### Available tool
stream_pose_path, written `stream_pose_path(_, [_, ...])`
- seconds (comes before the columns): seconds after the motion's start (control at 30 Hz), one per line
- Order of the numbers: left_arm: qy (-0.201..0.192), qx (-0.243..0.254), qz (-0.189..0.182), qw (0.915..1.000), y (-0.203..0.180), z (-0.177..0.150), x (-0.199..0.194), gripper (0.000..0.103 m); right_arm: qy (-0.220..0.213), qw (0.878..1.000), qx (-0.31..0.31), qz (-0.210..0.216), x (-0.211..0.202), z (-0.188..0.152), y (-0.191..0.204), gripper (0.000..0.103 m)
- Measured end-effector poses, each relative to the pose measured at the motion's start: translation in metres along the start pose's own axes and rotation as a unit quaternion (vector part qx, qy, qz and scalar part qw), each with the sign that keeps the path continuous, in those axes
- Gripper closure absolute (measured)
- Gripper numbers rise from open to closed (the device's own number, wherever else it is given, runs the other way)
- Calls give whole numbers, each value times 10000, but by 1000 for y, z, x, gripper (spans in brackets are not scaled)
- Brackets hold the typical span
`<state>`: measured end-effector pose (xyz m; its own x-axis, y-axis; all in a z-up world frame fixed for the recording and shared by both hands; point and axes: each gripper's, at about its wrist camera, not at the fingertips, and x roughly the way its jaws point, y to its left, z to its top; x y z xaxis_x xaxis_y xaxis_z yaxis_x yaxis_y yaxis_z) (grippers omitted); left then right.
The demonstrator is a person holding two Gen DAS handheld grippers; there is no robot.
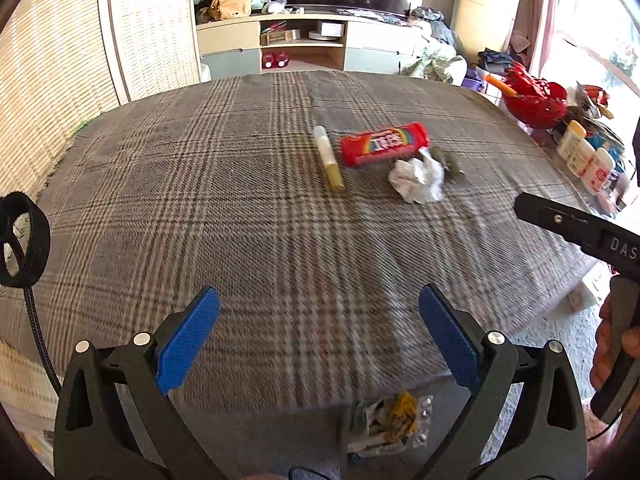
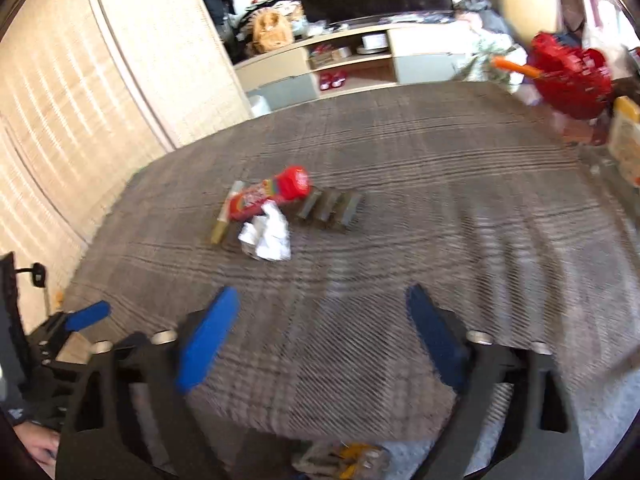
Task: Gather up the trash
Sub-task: 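Grasp the crumpled tissue with the right tool while the left tool grasps the glue stick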
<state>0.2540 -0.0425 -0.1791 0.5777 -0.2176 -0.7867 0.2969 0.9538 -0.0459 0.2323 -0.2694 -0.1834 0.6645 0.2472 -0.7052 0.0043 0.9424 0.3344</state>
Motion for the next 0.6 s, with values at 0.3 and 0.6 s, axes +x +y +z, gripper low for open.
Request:
stream_pose_path(0.3, [126,53,-37,9999,13,20,33,8,329,9989,-283,176,65,26,28,40])
stream_pose_path(0.6, [102,117,-133,9998,9,41,58,8,425,9983,-289,261,91,34,23,79])
